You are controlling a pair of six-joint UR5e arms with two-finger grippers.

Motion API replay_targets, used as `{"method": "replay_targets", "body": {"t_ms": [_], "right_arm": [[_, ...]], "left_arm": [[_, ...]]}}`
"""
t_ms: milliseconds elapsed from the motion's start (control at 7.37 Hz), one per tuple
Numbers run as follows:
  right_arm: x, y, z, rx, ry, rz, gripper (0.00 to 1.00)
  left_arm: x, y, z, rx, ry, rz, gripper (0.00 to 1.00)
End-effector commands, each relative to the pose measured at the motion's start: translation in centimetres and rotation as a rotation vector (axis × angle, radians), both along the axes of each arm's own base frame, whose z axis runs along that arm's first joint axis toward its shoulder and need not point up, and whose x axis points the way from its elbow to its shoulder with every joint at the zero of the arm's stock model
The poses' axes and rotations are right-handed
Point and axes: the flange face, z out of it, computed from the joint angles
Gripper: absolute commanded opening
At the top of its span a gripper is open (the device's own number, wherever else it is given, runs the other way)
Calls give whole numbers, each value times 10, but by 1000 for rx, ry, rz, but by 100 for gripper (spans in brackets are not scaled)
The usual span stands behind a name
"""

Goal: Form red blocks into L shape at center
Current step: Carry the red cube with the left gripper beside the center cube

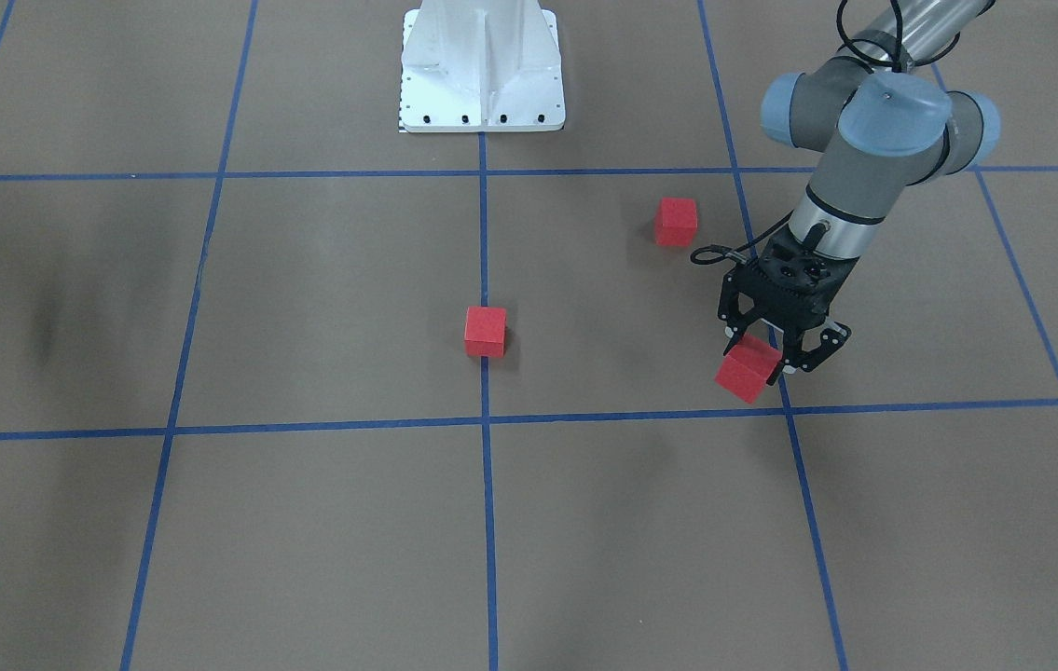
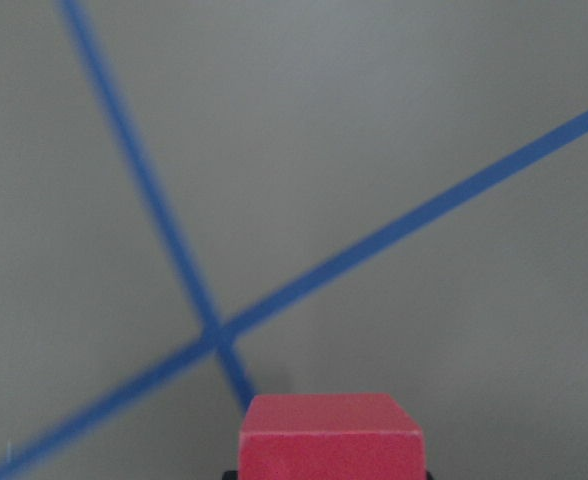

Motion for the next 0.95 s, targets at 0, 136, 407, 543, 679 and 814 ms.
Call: {"method": "replay_targets", "body": {"t_ms": [0, 136, 407, 543, 679, 814], "right_arm": [[2, 6, 12, -11, 5, -4, 99], [4, 9, 20, -1, 1, -1, 99], [10, 14, 28, -5, 2, 5, 99], [11, 16, 32, -11, 3, 6, 99], [12, 17, 34, -15, 4, 7, 99], [13, 18, 34, -15, 4, 9, 99]], "left_arm": [[19, 15, -17, 42, -3, -3, 0], [38, 26, -15, 48, -21, 35, 0], [61, 39, -46, 185, -21, 221, 0], [69, 44, -55, 170, 0, 357, 0], [76, 36, -66, 283, -70, 484, 0], [81, 17, -86, 458, -181, 629, 0]]}}
